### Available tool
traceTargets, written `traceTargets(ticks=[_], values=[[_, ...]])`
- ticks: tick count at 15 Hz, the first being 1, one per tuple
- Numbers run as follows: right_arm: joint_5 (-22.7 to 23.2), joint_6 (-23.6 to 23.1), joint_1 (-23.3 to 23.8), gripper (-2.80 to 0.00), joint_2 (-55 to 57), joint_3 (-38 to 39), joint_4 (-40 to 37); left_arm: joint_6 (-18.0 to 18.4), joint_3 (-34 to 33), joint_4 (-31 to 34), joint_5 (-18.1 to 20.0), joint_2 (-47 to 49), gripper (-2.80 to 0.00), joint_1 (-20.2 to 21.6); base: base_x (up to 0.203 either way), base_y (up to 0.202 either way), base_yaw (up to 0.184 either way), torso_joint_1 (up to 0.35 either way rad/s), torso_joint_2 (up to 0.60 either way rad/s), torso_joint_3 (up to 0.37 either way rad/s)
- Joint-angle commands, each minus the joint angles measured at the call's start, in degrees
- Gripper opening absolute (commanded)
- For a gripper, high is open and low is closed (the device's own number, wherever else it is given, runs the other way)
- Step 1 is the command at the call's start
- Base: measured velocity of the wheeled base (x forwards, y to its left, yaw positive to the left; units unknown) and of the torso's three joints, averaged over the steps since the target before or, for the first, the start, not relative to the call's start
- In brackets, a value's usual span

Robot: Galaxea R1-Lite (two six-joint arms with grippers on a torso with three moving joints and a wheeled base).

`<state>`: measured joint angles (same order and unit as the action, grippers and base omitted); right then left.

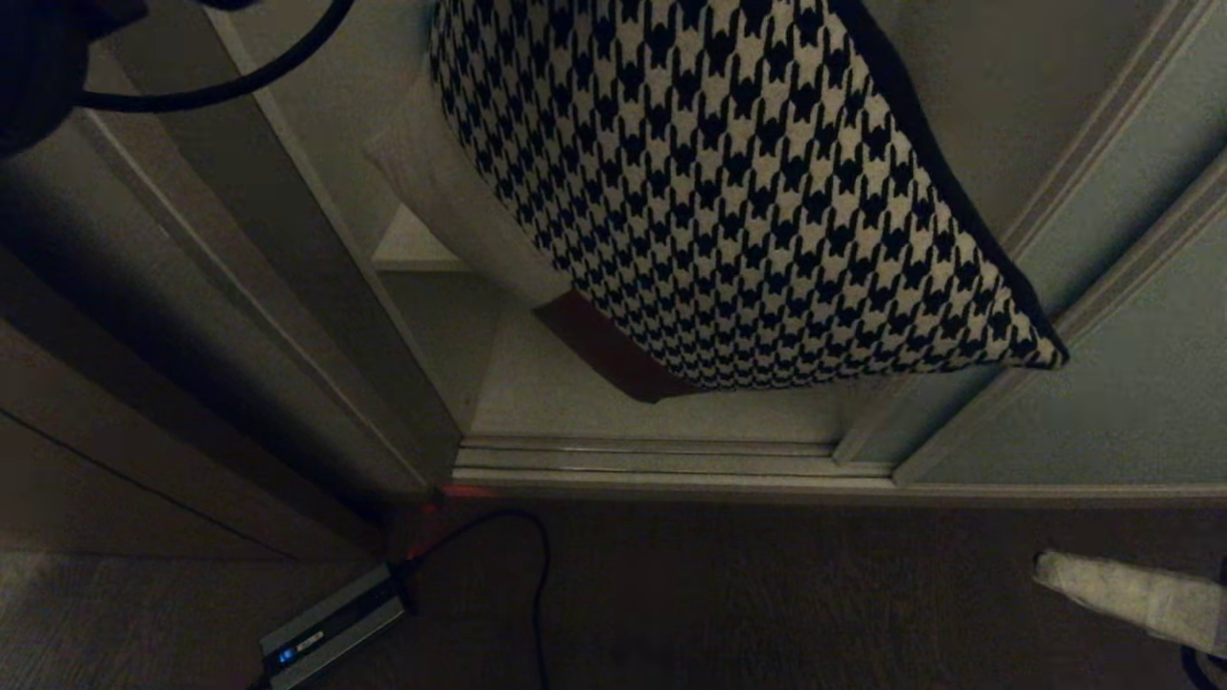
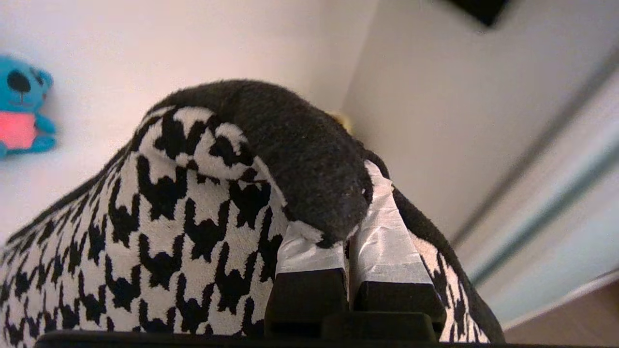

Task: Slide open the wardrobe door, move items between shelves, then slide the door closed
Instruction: Place the pillow on the higher shelf

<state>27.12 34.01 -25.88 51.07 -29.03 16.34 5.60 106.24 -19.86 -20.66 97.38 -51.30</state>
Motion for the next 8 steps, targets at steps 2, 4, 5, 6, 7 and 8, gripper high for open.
traceTargets(ticks=[2,4,5,6,7,8], values=[[0.2,0.2,-0.2,-2.8,0.2,0.1,0.1,0.4,0.4,-0.2,0.0,-0.2,-2.8,-0.1,0.2,0.0,0.0,0.005,0.0,0.005],[0.3,0.2,-0.2,-2.8,0.3,0.3,0.1,0.4,0.4,-0.3,0.3,-0.2,-2.8,-0.1,0.2,0.0,0.003,0.003,0.0,0.002],[0.8,0.2,-0.2,-2.8,0.3,0.5,0.1,0.4,0.5,-0.2,0.3,-0.3,-2.8,-0.1,0.195,0.0,0.004,0.0,0.0,0.007],[1.0,0.2,-0.2,-2.8,0.4,0.5,0.1,0.4,0.5,-0.1,0.4,-0.4,-2.8,-0.1,0.196,0.0,0.002,0.006,0.0,0.002],[1.1,0.2,-0.2,-2.8,0.4,0.5,0.1,0.5,0.5,0.0,0.7,-0.4,-2.8,-0.1,0.196,0.0,0.0,0.006,-0.01,0.002],[1.1,0.2,-0.2,-2.8,0.4,0.5,0.1,0.4,0.6,0.0,1.4,-0.5,-2.8,-0.1,0.197,0.0,0.003,0.007,0.0,0.002]])
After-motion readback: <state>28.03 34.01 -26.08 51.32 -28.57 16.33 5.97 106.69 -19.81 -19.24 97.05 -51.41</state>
